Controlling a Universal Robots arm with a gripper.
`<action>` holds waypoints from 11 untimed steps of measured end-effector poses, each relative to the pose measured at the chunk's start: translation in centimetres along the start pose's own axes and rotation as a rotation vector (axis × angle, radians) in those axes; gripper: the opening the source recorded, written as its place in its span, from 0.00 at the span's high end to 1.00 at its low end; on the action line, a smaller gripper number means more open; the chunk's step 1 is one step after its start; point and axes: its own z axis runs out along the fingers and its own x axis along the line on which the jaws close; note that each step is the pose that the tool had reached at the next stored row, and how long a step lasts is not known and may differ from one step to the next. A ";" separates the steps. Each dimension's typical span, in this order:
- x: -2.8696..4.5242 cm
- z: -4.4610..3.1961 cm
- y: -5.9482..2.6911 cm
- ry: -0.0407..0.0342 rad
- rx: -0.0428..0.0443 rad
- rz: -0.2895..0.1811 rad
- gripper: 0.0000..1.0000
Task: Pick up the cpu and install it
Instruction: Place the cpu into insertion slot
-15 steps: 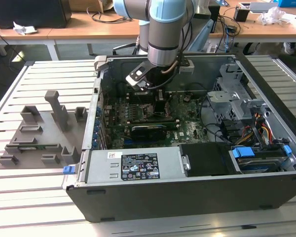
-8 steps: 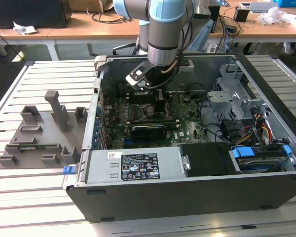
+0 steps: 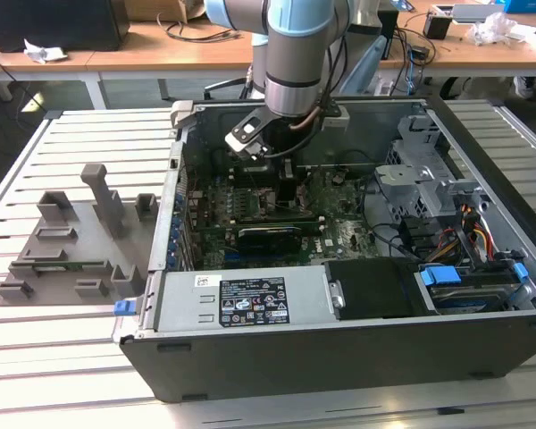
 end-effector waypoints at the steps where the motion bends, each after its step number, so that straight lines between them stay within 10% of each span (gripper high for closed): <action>1: -0.01 -0.22 -0.01 -0.0001 0.0001 0.000 0.38; 4: -0.05 -0.90 -0.05 -0.0001 0.0000 0.000 0.38; 11: -0.21 -3.83 -0.21 0.0000 0.0000 0.000 0.89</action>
